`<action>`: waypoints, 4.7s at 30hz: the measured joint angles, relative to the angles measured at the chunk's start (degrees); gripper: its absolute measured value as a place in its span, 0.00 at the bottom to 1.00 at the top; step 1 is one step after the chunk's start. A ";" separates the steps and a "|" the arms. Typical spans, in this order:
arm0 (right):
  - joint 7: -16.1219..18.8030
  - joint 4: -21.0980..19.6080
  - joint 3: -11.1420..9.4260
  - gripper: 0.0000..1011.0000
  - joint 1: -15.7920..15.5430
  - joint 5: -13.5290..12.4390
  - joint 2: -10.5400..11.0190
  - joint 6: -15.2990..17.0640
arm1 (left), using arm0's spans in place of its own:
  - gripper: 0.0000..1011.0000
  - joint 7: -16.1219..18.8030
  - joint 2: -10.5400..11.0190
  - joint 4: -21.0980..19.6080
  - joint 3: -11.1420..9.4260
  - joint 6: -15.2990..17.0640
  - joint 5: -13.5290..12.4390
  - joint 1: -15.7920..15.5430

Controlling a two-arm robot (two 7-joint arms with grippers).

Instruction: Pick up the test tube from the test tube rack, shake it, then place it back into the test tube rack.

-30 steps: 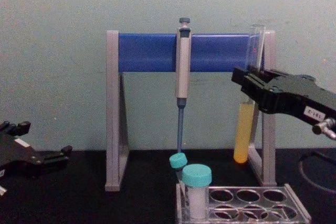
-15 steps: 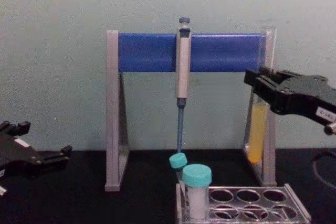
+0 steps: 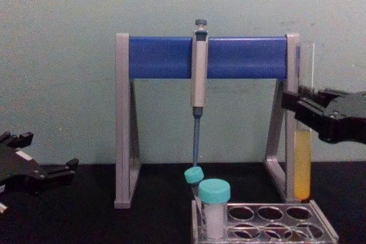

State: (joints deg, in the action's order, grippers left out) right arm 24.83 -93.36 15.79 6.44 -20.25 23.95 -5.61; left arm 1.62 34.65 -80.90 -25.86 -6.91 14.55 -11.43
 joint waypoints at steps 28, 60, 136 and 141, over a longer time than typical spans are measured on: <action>3.82 9.50 5.16 0.23 7.79 -7.28 -4.42 -3.59 | 1.00 0.00 0.00 0.00 0.00 0.00 0.00 0.00; -1.04 7.95 0.92 0.23 5.54 -2.51 -4.12 -4.47 | 1.00 0.00 0.00 0.00 0.00 0.00 0.00 0.00; 0.91 9.34 3.12 0.23 7.00 -3.99 -4.44 -2.83 | 1.00 0.00 0.00 0.00 0.00 0.00 0.00 0.00; 1.83 8.39 2.94 0.23 6.40 -4.39 -3.92 -2.95 | 1.00 0.00 0.00 0.00 0.00 0.00 0.00 0.00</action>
State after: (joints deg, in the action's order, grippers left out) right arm 26.65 -84.96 18.72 12.85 -24.64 20.03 -8.57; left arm 1.62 34.65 -80.90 -25.86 -6.91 14.55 -11.43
